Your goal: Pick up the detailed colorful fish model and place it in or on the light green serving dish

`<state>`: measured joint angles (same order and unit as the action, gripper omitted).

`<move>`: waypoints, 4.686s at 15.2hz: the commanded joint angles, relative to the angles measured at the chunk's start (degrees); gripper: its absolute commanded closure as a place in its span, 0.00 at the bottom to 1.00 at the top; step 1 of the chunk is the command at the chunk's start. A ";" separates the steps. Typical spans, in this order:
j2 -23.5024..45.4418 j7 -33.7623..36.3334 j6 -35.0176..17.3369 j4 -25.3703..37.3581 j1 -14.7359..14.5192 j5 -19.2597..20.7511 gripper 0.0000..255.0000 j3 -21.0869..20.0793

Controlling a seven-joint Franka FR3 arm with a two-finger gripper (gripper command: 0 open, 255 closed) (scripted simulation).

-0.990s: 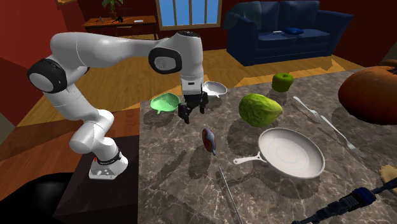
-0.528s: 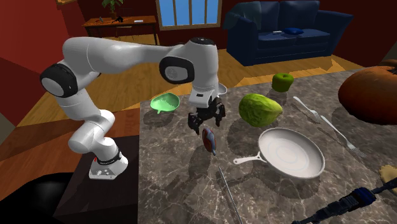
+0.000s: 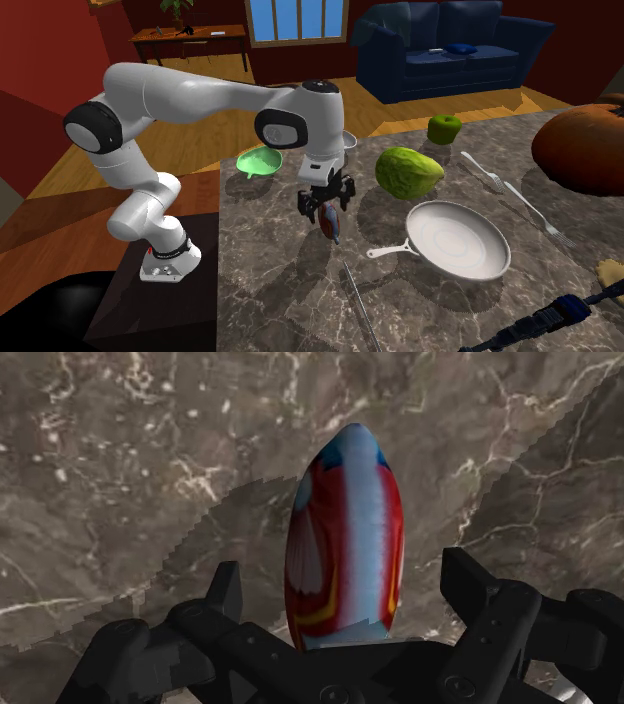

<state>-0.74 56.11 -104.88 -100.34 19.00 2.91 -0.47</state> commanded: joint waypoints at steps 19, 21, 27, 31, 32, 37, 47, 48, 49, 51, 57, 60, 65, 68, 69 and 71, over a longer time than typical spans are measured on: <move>0.06 -0.07 1.20 1.30 0.00 -0.02 1.00 0.01; 0.24 -0.14 2.78 3.05 0.00 -0.03 1.00 0.00; 1.05 -0.34 7.61 8.70 -0.02 -0.06 1.00 -0.02; 1.90 -0.47 10.95 12.90 -0.04 -0.07 1.00 -0.04; 2.16 -0.51 11.81 14.01 -0.04 -0.07 1.00 -0.04; 3.74 -0.68 16.22 20.01 -0.07 -0.05 1.00 -0.06; -6.13 4.71 17.92 11.55 -2.81 0.03 1.00 -2.81; -7.77 5.66 17.92 9.87 -3.22 -0.06 1.00 -3.35; -9.36 6.62 17.97 8.29 -3.64 -0.18 1.00 -3.89; -12.37 8.56 18.21 5.41 -4.45 -0.51 1.00 -5.06; -20.29 14.60 19.74 -1.17 -6.87 -2.14 1.00 -8.93; -23.61 17.77 20.85 -3.43 -8.09 -3.30 1.00 -11.08; -28.19 23.33 23.02 -5.78 -10.09 -5.64 1.00 -14.98; -30.60 27.39 24.62 -6.43 -11.42 -7.49 1.00 -17.92; -31.01 27.35 23.88 -7.56 -11.49 -7.59 1.00 -17.92; -31.77 27.30 22.41 -9.78 -11.63 -7.78 1.00 -17.93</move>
<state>-32.10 83.28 -82.00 -109.26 7.46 -4.72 -18.32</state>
